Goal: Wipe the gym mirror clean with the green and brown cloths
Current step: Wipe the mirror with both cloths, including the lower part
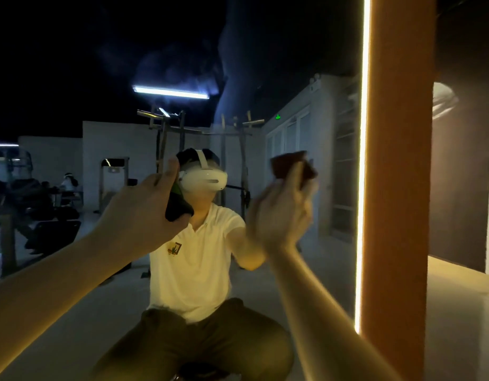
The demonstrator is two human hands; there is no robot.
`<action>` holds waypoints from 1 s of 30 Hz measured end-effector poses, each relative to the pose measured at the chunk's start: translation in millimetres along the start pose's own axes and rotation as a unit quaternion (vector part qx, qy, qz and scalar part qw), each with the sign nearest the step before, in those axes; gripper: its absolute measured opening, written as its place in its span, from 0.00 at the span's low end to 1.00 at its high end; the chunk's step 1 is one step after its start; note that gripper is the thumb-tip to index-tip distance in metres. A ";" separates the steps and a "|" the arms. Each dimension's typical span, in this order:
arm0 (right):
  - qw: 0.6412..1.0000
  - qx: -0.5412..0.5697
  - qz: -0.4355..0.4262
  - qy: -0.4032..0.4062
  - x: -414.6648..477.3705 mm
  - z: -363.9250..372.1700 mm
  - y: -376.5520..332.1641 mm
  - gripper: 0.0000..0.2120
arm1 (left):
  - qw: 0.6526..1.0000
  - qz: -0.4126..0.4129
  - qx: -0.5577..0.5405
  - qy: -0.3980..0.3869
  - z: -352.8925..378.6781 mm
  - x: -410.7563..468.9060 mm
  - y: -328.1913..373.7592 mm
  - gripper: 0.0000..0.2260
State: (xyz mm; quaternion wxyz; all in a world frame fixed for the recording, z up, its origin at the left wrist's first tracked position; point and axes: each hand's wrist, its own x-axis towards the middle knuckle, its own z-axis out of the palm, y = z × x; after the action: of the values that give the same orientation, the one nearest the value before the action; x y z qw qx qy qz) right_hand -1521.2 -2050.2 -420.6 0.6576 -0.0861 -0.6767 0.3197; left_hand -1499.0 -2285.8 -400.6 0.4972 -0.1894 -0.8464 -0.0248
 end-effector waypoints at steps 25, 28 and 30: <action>0.986 -0.014 -0.159 -0.047 -55.4 -24.2 75.3 0.18 | 0.999 -0.052 0.006 -0.001 3.1 1.6 24.7 0.45; 0.935 -0.037 -0.319 -0.150 -101.4 -41.4 110.9 0.27 | 0.999 -0.050 0.000 0.000 1.8 -0.1 26.3 0.42; 0.896 -0.047 -0.400 -0.187 -73.3 -56.8 118.3 0.28 | 0.999 -0.049 -0.002 0.001 1.2 -1.5 26.8 0.43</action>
State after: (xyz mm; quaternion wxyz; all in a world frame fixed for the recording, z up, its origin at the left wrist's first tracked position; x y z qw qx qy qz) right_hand -1494.7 -1979.1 -550.3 0.5862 0.2228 -0.7789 0.0077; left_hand -1490.0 -2261.2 -406.4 0.4956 -0.1484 -0.8542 -0.0512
